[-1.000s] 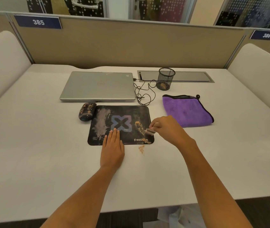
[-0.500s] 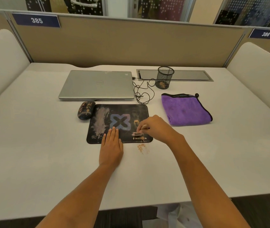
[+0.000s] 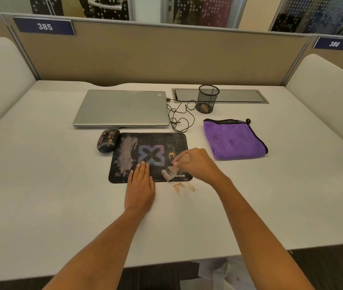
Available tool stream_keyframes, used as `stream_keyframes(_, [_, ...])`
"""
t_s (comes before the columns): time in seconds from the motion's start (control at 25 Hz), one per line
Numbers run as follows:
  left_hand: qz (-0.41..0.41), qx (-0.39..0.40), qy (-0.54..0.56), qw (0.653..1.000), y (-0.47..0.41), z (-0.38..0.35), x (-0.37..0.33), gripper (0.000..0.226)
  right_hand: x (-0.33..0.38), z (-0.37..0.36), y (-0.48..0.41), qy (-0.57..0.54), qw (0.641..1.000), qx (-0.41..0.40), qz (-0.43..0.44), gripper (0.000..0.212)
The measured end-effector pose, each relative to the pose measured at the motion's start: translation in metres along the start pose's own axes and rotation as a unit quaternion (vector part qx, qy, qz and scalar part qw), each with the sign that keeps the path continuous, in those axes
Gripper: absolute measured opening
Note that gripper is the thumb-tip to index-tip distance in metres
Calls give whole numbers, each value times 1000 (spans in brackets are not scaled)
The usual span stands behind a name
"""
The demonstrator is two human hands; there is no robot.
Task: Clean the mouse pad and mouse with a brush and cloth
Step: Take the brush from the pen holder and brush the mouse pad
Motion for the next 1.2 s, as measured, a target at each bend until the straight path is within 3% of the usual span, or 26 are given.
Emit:
stream_keyframes(0.12, [0, -5, 8, 1000, 0, 1, 0, 62, -36, -2, -4, -52, 991, -33, -121, 15])
stream_keyframes(0.28, [1, -4, 0, 1000, 0, 1, 0, 62, -63, 15, 5, 24, 978, -42, -203, 9])
stream_keyframes(0.44, [4, 2, -2, 1000, 0, 0, 1, 63, -44, 10, 0, -119, 976, -62, -170, 15])
stream_keyframes(0.52, [3, 1, 1, 1000, 0, 0, 1, 62, -37, -5, -5, -95, 982, -22, -161, 17])
stream_keyframes(0.6, [0, -1, 3, 1000, 0, 1, 0, 62, -41, -9, -7, 10, 988, 5, -156, 17])
stream_keyframes(0.68, [1, -1, 5, 1000, 1, 1, -1, 62, -51, 5, -7, 78, 981, -22, -176, 15])
stream_keyframes(0.8, [4, 2, 8, 1000, 1, 1, -1, 63, -52, 29, -10, 44, 977, -107, -179, 18])
stream_keyframes(0.92, [5, 4, 6, 1000, 1, 1, -1, 63, -24, 41, -27, 29, 981, -166, -97, 22])
stream_keyframes(1.2, [7, 3, 5, 1000, 1, 2, -1, 63, 10, 14, -84, 93, 992, -87, -18, 23])
Point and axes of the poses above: each hand's wrist, its own y-axis away from the middle knuckle, its own z-axis out of the back of the hand, x = y × z, the point moved 6 cm from there along -y, towards the middle knuckle, and after that the axes turned 14 degrees about y, right-handed, at the moved point
